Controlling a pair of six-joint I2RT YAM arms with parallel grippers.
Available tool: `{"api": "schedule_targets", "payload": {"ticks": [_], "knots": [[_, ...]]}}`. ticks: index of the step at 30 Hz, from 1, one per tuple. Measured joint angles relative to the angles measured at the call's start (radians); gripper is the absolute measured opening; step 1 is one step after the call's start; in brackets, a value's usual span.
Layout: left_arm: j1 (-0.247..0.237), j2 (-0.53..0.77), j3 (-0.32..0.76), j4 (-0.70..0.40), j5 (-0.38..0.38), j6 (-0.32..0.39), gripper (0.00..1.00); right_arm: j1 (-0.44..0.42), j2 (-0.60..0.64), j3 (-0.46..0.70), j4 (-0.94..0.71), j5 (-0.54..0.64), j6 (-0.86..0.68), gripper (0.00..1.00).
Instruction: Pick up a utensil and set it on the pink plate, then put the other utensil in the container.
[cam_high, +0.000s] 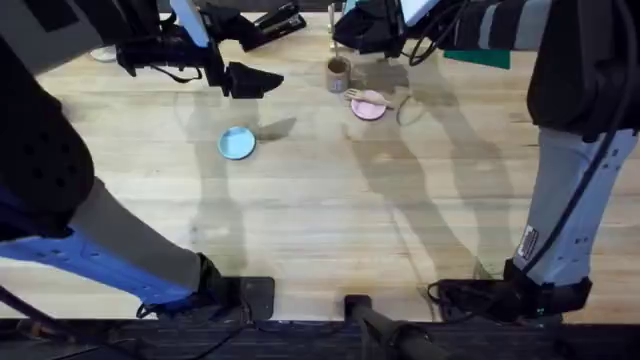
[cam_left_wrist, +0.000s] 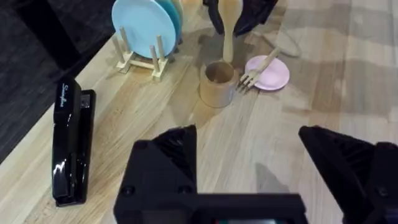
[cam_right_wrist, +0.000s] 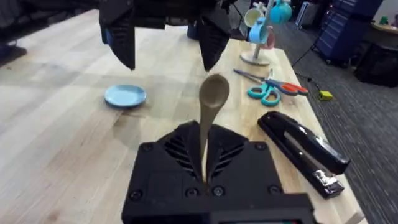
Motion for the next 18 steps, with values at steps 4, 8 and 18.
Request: {"api": "schedule_targets", "payload": {"ticks": [4, 8, 18], "knots": [[0.000, 0.000, 0.000, 0.000, 0.000, 0.000, 0.993, 0.001, 0.023, 0.000, 0.012, 0.003, -0.008, 0.029], [0.000, 0.000, 0.000, 0.000, 0.000, 0.000, 0.993, 0.003, 0.030, 0.000, 0.012, 0.027, -0.011, 0.029], [0.000, 0.000, 0.000, 0.000, 0.000, 0.000, 0.993, 0.005, 0.065, 0.000, 0.016, 0.047, -0.013, 0.029]]}}
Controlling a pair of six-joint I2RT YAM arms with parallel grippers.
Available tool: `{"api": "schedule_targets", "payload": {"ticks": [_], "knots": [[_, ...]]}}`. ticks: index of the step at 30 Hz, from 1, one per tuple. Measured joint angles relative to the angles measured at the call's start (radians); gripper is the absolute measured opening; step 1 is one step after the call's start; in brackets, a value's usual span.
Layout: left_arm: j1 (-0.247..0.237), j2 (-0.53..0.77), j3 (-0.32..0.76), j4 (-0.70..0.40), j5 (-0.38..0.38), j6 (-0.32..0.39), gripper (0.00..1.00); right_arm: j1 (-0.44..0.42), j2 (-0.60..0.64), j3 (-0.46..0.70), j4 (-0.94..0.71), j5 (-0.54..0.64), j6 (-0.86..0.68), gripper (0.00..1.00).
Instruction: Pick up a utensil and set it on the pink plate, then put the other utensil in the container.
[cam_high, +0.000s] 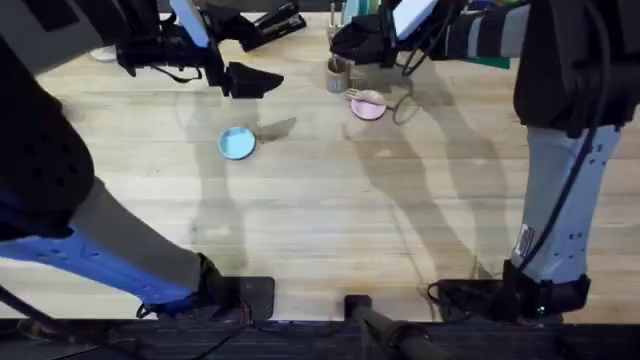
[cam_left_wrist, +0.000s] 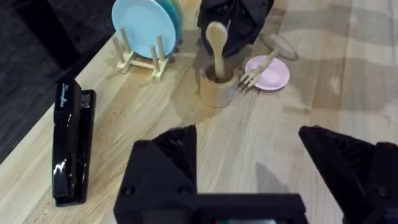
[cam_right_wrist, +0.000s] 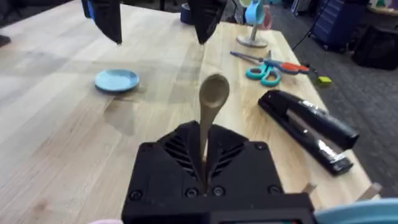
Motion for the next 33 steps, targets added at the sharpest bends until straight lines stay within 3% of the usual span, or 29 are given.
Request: {"api": "schedule_targets", "payload": {"ticks": [33], "knots": [[0.000, 0.000, 0.000, 0.000, 0.000, 0.000, 0.993, 0.000, 0.026, 0.000, -0.035, 0.005, 0.002, 0.029]]}}
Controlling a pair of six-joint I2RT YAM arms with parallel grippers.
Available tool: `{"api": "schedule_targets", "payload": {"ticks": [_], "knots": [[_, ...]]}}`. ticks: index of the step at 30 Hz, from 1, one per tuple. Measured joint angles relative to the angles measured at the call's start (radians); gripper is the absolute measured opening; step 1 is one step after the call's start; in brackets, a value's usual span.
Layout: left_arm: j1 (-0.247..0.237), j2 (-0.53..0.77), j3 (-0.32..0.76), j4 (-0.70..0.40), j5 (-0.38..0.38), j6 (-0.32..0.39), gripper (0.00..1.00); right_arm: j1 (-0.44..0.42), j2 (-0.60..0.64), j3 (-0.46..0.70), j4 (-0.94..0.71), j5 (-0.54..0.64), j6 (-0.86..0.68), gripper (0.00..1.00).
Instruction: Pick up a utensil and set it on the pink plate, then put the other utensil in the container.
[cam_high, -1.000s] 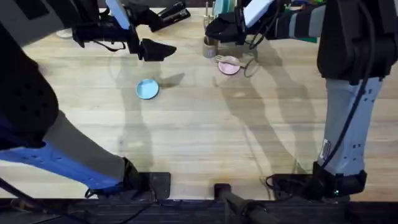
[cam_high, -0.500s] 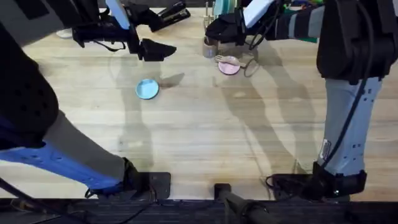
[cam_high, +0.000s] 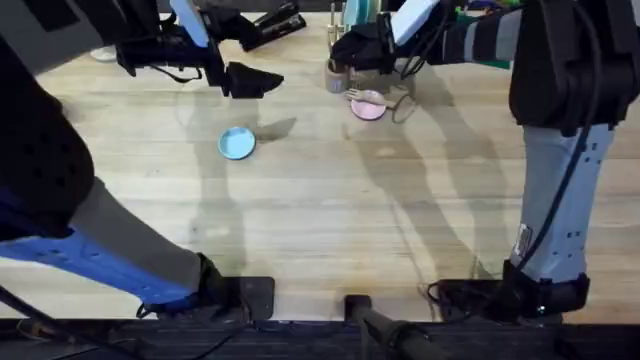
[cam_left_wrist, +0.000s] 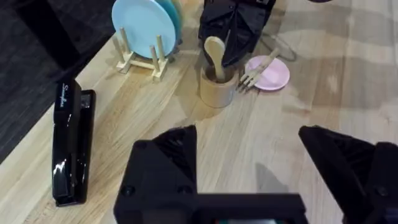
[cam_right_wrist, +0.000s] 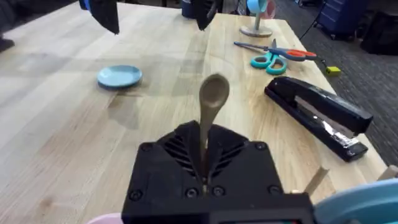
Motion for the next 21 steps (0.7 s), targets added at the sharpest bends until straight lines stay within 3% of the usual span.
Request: {"api": "schedule_targets", "payload": {"ticks": [21], "knots": [[0.000, 0.000, 0.000, 0.000, 0.000, 0.001, 0.993, 0.000, 0.006, 0.000, -0.012, 0.020, 0.000, 0.029]]}}
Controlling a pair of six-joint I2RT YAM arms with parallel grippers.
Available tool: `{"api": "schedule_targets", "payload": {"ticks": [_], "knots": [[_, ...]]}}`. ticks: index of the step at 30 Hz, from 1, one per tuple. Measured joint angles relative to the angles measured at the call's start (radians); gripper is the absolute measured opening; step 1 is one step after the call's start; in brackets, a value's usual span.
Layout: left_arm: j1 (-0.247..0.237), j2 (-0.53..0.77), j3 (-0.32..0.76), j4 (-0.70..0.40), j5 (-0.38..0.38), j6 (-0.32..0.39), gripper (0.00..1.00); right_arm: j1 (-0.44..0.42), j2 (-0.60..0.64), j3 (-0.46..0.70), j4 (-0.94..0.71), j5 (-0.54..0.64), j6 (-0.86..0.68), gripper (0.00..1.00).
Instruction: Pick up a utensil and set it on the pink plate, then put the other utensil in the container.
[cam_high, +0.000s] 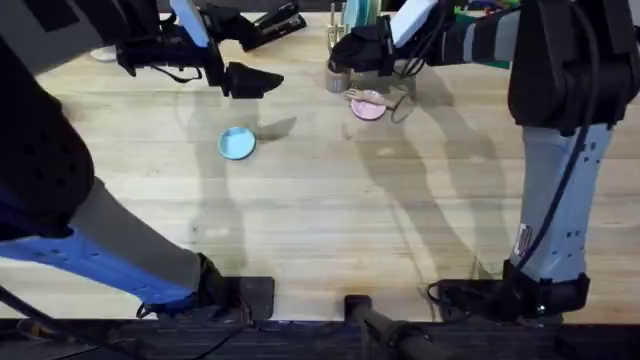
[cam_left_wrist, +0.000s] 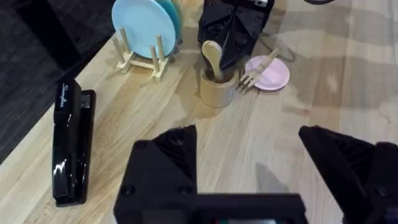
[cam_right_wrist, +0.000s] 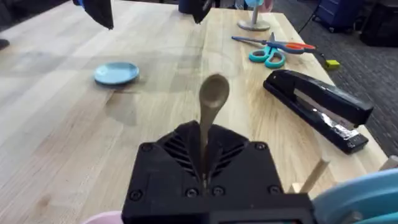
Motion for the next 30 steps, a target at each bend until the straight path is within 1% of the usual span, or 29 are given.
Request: {"api": "schedule_targets", "payload": {"ticks": [8, 9, 10, 11, 12, 14, 15, 16, 17, 22, 30], "knots": [[0.000, 0.000, 0.000, 0.000, 0.000, 0.002, 0.992, 0.000, 0.000, 0.000, 0.000, 0.005, 0.001, 0.038], [0.000, 0.000, 0.000, 0.000, 0.000, 0.002, 0.993, 0.000, 0.000, 0.000, -0.002, 0.005, 0.004, 0.132], [0.000, 0.000, 0.000, 0.000, 0.000, 0.002, 0.993, 0.000, 0.000, 0.000, -0.002, 0.006, 0.004, 0.261], [0.000, 0.000, 0.000, 0.000, 0.000, 0.002, 0.993, 0.000, 0.000, 0.000, -0.002, 0.006, 0.004, 0.415], [0.000, 0.000, 0.000, 0.000, 0.000, 0.002, 0.993, 0.000, 0.000, 0.000, -0.002, 0.006, 0.005, 0.542], [0.000, 0.000, 0.000, 0.000, 0.000, 0.002, 0.993, 0.000, 0.000, 0.000, -0.002, 0.006, 0.009, 0.844], [0.000, 0.000, 0.000, 0.000, 0.000, 0.002, 0.993, 0.000, 0.000, 0.000, -0.001, 0.005, 0.011, 0.954], [0.000, 0.000, 0.000, 0.000, 0.000, 0.002, 0.993, 0.000, 0.000, 0.000, -0.001, 0.005, 0.012, 0.982], [0.000, 0.000, 0.000, 0.000, 0.000, 0.002, 0.993, 0.000, 0.000, 0.000, 0.000, 0.005, 0.013, 0.989], [0.000, 0.000, 0.000, 0.000, 0.000, 0.002, 0.992, 0.000, 0.000, 0.000, -0.001, 0.005, 0.036, 0.994], [0.000, 0.000, 0.000, 0.000, 0.000, 0.002, 0.992, -0.006, -0.009, 0.000, -0.009, 0.007, 0.212, 0.995]]}}
